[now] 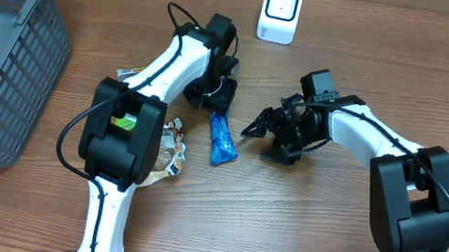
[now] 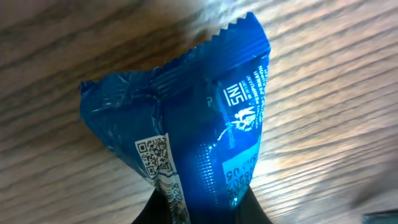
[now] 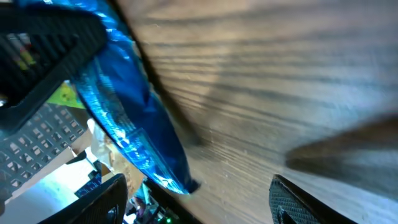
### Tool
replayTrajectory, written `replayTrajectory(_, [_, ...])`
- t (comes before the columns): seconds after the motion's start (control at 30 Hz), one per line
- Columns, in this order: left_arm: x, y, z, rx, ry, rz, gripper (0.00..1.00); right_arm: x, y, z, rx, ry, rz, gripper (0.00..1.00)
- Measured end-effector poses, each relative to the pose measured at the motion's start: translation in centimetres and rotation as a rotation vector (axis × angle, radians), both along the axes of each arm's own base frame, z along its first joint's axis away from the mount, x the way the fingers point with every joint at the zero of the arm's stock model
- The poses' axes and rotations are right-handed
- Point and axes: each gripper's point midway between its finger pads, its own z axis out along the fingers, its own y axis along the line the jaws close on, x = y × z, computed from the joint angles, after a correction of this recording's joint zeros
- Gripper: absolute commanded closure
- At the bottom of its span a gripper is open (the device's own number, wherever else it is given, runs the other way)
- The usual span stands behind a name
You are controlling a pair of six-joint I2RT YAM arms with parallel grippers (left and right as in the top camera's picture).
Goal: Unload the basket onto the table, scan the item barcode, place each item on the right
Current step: 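Bring the blue bar toward the right gripper and hand it over, then lift the blue bar with the right gripper toward the scanner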
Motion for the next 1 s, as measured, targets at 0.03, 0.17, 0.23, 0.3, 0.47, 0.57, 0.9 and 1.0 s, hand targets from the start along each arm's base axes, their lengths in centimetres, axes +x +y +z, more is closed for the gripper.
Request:
replayTrajectory(0.03, [0.2, -0.2, 0.1, -0.028, -0.001, 0.007, 0.96, 0.3, 0.1, 0.2, 0.014, -0.021, 0.008, 0.26])
replayTrajectory(0.17, [1.3, -0.8, 1.0, -0.198, 0.001, 0.048, 0.96, 1.5, 0.9, 1.4, 0.114, -0.140, 0.067, 0.25])
replayTrajectory(0.23, [2.0, -1.0, 2.1, -0.332, 0.004, 0.067, 0.96, 2.1, 1.2, 2.4, 0.188, -0.212, 0.102, 0.25])
replayTrajectory(0.3, [2.4, -1.2, 3.2, -0.450, 0.000, 0.063, 0.96, 2.6, 1.4, 3.4, 0.254, -0.272, 0.135, 0.25])
replayTrajectory(0.47, [2.8, -2.2, 7.4, -0.781, -0.048, -0.026, 0.96, 2.9, 2.2, 6.4, 0.445, -0.409, 0.219, 0.25])
replayTrajectory(0.57, [2.4, -3.3, 9.3, -0.911, -0.086, -0.104, 0.96, 3.0, 2.8, 8.3, 0.553, -0.481, 0.265, 0.23])
replayTrajectory(0.9, [1.4, -5.9, 11.7, -1.066, -0.158, -0.253, 0.96, 2.3, 3.7, 10.5, 0.669, -0.441, 0.286, 0.23])
replayTrajectory(1.0, [1.7, -6.0, 12.0, -1.081, -0.184, -0.269, 0.96, 2.1, 3.7, 10.4, 0.669, -0.416, 0.280, 0.34])
